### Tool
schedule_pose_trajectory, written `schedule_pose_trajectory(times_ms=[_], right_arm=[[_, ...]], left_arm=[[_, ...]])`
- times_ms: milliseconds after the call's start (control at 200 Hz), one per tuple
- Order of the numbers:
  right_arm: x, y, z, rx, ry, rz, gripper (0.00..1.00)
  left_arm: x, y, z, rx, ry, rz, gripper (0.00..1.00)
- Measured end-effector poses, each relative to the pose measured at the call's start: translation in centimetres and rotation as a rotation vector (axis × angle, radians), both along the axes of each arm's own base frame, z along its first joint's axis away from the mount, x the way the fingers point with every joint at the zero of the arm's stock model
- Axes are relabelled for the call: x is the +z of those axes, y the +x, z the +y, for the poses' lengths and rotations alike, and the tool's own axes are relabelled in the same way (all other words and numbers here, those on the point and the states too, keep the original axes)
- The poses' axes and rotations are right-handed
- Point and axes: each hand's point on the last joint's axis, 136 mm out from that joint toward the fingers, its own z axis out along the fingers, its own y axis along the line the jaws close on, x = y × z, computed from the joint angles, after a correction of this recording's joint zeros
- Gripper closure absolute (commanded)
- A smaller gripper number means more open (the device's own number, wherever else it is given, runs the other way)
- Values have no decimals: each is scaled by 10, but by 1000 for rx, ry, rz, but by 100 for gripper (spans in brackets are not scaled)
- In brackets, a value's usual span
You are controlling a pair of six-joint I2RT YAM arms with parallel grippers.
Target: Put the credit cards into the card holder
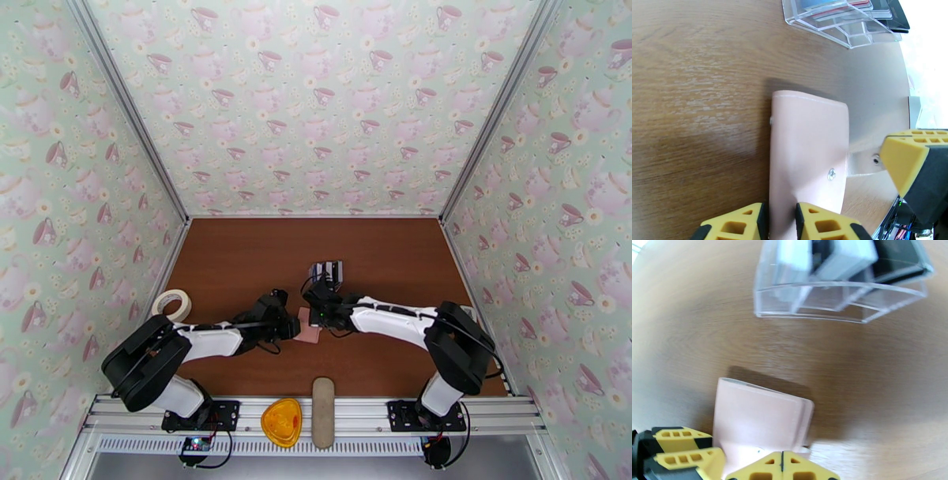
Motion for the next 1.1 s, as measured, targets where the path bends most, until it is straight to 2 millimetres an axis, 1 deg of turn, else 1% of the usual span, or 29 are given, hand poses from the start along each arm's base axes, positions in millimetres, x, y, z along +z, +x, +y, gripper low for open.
schedule_pose_trajectory(times_ms=[130, 326, 466, 571, 756, 1097], right_arm=[[0, -7, -10, -6, 12, -3, 97], [-9, -22, -28, -45, 33, 14, 97], [-10, -30, -39, -78, 68, 12, 97], [-10, -32, -42, -90, 81, 9, 97], [-7, -26, -38, -87, 87, -13, 98], [13, 6, -20, -57, 112, -87, 98]], left_arm=[[0, 1, -1, 21, -11, 7, 71], [0, 3, -2, 52, -21, 9, 72], [0, 3, -3, 67, -24, 10, 72], [1, 3, -3, 74, -35, 6, 68], [5, 1, -5, 75, -57, -1, 62], [6, -2, -6, 64, -58, 7, 61]])
